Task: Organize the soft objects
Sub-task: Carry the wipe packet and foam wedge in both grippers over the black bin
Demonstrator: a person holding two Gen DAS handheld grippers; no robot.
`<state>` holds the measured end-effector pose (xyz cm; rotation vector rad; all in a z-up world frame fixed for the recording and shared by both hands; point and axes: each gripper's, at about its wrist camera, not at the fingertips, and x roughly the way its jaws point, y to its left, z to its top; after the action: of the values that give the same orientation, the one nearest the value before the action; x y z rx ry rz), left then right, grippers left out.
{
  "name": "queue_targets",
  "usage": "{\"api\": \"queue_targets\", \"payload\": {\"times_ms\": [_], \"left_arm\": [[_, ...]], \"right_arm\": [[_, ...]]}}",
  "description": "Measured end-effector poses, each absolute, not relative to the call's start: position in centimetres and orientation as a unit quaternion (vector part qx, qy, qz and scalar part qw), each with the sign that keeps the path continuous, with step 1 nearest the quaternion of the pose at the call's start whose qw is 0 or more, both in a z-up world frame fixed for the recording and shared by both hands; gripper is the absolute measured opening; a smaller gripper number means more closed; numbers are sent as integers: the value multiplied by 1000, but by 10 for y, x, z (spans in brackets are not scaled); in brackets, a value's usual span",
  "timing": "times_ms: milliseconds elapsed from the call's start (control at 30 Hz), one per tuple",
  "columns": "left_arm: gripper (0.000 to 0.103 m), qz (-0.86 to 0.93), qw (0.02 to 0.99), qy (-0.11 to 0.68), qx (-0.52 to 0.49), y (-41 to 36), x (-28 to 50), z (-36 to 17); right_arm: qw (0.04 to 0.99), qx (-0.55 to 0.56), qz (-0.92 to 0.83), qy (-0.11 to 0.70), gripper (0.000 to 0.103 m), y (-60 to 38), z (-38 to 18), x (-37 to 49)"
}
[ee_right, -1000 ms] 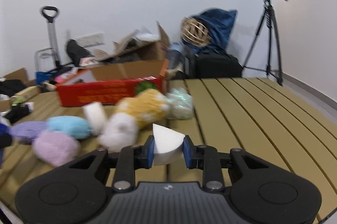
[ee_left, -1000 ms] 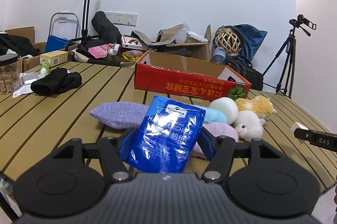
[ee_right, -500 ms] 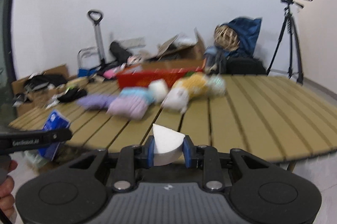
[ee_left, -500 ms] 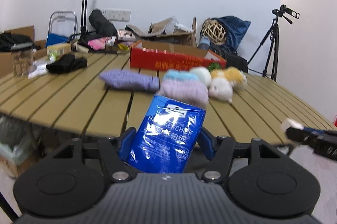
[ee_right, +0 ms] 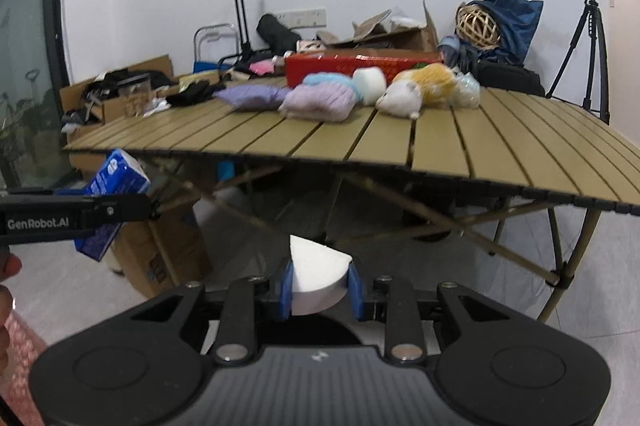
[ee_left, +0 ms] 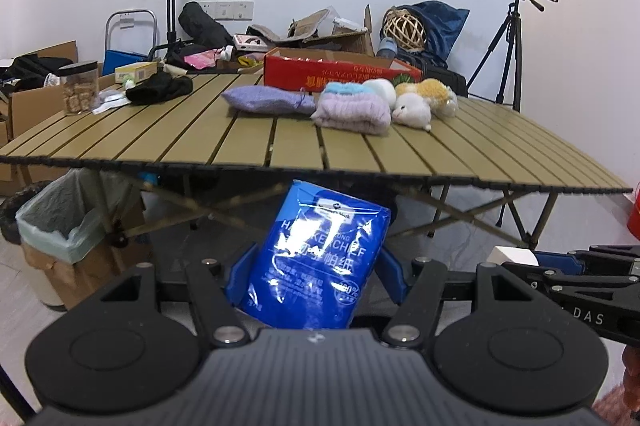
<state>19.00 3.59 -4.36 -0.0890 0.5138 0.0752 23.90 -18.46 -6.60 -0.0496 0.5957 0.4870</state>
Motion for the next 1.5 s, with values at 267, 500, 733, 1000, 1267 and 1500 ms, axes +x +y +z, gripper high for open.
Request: {"api": "queue_targets", "payload": {"times_ms": [267, 500, 733, 1000, 1267, 1500], "left_arm": [[64, 36, 961, 271, -33, 35, 156, -59], [64, 53, 955, 291, -34, 43, 142, -78], [64, 52, 952, 298, -51, 55, 137, -85], [64, 62, 946, 313, -53, 55, 139, -87], [64, 62, 930, 362, -22, 47, 144, -103], [64, 50, 905, 423, 4, 36, 141, -128]], "right_arm": [[913, -55, 239, 326, 27, -173, -76, 207], [899, -70, 236, 363, 27, -162, -94, 190], [895, -84, 219, 380, 27, -154, -98, 180], [890, -99, 210, 393, 27, -148, -103, 186], [875, -95, 197, 431, 27, -147, -120, 198], [843, -95, 196, 492, 27, -153, -146, 182]]}}
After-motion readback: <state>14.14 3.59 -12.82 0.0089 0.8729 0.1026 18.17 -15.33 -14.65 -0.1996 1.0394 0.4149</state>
